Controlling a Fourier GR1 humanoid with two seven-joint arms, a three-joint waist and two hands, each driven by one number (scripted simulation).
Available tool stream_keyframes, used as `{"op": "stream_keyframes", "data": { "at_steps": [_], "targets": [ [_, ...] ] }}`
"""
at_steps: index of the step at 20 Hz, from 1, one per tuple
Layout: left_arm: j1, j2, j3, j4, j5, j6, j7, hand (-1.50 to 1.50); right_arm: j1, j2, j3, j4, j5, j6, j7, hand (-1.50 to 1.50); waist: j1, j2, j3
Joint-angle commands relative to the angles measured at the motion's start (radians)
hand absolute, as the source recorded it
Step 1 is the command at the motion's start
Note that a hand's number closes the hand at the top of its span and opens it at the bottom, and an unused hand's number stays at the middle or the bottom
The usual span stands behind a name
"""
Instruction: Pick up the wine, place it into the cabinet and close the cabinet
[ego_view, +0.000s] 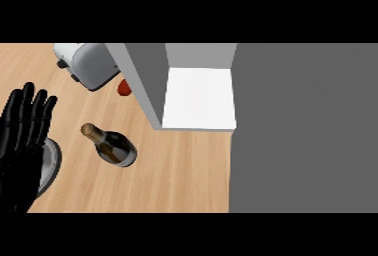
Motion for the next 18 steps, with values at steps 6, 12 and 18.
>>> {"op": "stream_keyframes", "data": {
  "at_steps": [6,12,18],
  "targets": [
    [-0.113,-0.057,-0.108,0.083,-0.14,0.037,-0.135,-1.5,0.193,0.022,0.083,-0.139,0.023,0.052,-0.025,-1.5,-0.038,0.005,0.007],
    [-0.01,-0.1,-0.28,0.011,0.127,0.13,0.003,-1.5,0.147,-0.039,0.108,-0.213,-0.189,0.172,0.165,-1.5,-0.027,0.004,0.007],
    [-0.063,-0.101,-0.445,-0.109,0.01,0.306,0.145,-1.5,0.155,-0.023,0.158,-0.368,-0.2,0.133,0.317,-1.5,-0.025,0.003,0.007]
  ]
}}
